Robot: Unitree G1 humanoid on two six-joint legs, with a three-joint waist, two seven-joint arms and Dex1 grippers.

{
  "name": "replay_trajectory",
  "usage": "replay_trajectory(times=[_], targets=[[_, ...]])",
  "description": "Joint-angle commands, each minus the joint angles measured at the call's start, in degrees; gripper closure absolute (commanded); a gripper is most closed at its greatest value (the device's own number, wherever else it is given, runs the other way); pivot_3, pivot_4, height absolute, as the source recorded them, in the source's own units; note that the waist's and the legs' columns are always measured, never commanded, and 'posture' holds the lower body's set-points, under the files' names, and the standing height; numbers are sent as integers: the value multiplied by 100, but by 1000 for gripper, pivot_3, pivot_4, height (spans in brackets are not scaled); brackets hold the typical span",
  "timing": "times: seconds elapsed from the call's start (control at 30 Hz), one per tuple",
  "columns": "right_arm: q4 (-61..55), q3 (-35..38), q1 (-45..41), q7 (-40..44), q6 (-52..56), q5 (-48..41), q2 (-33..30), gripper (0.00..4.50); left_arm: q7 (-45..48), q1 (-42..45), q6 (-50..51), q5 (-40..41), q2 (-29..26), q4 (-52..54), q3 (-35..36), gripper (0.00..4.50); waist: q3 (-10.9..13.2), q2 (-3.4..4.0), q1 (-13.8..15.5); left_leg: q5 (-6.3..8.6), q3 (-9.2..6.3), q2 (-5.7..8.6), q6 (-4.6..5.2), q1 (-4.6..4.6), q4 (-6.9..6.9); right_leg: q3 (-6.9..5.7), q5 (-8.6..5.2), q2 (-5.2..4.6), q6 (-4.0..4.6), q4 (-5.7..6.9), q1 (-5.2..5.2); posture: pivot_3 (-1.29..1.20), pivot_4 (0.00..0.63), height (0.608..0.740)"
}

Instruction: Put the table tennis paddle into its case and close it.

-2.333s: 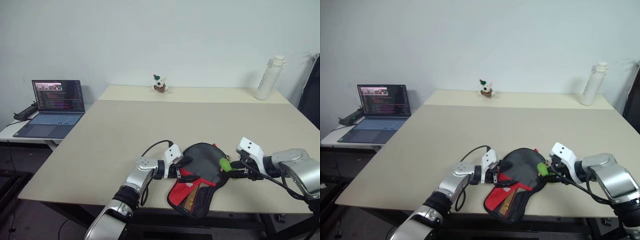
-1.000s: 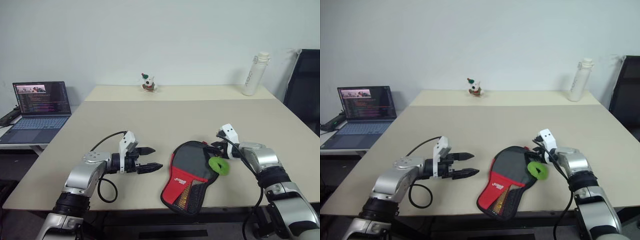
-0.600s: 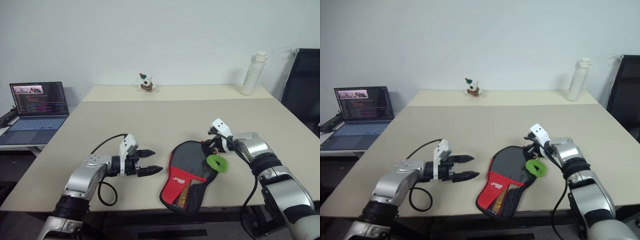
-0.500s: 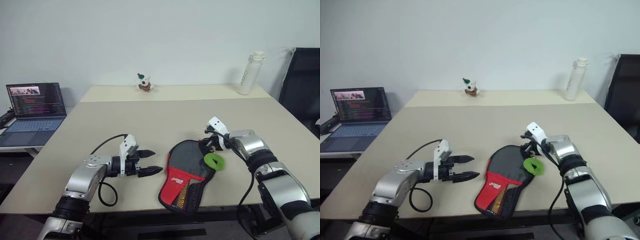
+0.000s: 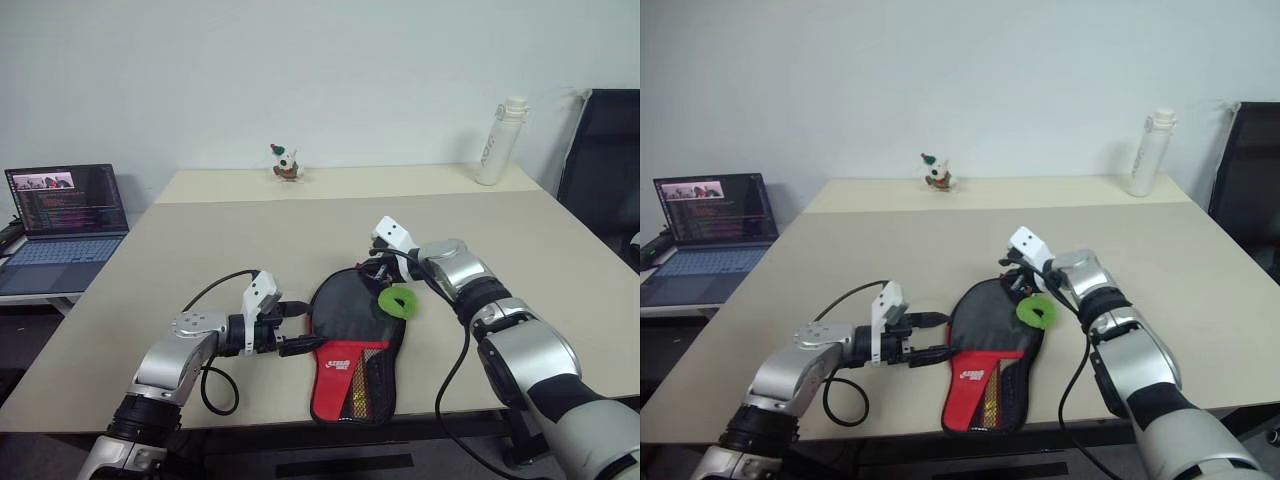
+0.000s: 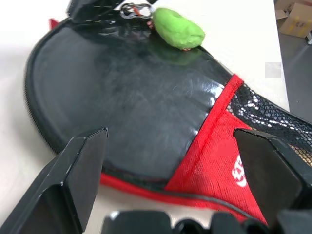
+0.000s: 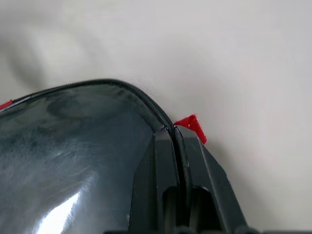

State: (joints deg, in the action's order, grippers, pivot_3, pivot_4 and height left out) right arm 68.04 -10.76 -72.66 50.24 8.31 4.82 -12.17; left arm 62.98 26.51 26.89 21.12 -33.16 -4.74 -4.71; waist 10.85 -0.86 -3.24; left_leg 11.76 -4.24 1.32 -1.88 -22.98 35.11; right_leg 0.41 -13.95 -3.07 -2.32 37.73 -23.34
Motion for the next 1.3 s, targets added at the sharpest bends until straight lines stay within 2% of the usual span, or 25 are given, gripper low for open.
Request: replay_trajectory(times=[0.03,0.33,0.37,0.4,0.47,0.57,0.63,0.8,0.83,1.0,1.3], targets=[[93,61,-231,-176,-198,84,82,4465,-40,83,-138,-41,62,163,-41,0,0,0,0,0,1,0,0,2,0,1,0,0,0,2,0,0,150,740],[-87,349,-339,-150,-167,-126,348,4465,-54,273,-417,-240,333,-144,-247,0,0,0,0,-1,11,0,0,12,3,14,0,3,1,18,0,0,150,740],[-193,386,-315,-130,-123,-149,308,4190,-57,336,-467,-274,391,-216,-271,0,0,0,-1,-1,11,0,0,11,3,13,0,3,1,18,0,0,150,740],[-306,414,-278,-79,-72,-173,260,4102,-60,398,-526,-309,441,-282,-294,0,0,0,0,-1,12,0,0,11,3,15,0,3,1,17,0,0,150,740],[-684,472,-105,72,106,-251,100,3619,-57,560,-668,-399,554,-476,-357,0,0,0,5,-1,11,1,-1,9,4,14,0,2,0,17,-2,0,150,740],[-1641,533,371,265,599,-405,-257,2561,25,827,-893,-512,666,-862,-416,0,-2,-3,49,-1,10,2,-1,7,7,12,0,1,0,15,0,0,150,740],[-2628,538,867,419,1109,-515,-525,2003,93,1022,-1137,-638,704,-1236,-447,0,-2,-4,67,-1,9,3,-1,6,8,10,0,1,0,13,1,0,150,740],[-5392,409,2339,821,2620,-917,-1256,237,120,1577,-1876,-989,897,-2429,-496,0,-2,-5,135,-1,10,5,0,2,8,7,-1,1,-2,10,0,0,150,740],[-5694,389,2483,846,2822,-988,-1333,34,133,1638,-1988,-1037,927,-2579,-496,0,-1,-5,111,-1,10,5,0,2,8,7,-1,1,-2,10,0,0,150,740],[-7342,469,3498,702,3839,-1401,-1725,34,6,2123,-2912,-1535,1315,-4007,-639,0,-1,-7,95,-1,13,1,0,6,17,8,-17,4,-30,16,0,0,150,740],[-7826,290,3915,-239,4160,-1426,-1418,34,-87,2559,-3737,-2060,1636,-5550,-670,0,-3,-14,111,-1,12,3,1,-2,74,10,-11,4,-44,18,17,0,150,740]])
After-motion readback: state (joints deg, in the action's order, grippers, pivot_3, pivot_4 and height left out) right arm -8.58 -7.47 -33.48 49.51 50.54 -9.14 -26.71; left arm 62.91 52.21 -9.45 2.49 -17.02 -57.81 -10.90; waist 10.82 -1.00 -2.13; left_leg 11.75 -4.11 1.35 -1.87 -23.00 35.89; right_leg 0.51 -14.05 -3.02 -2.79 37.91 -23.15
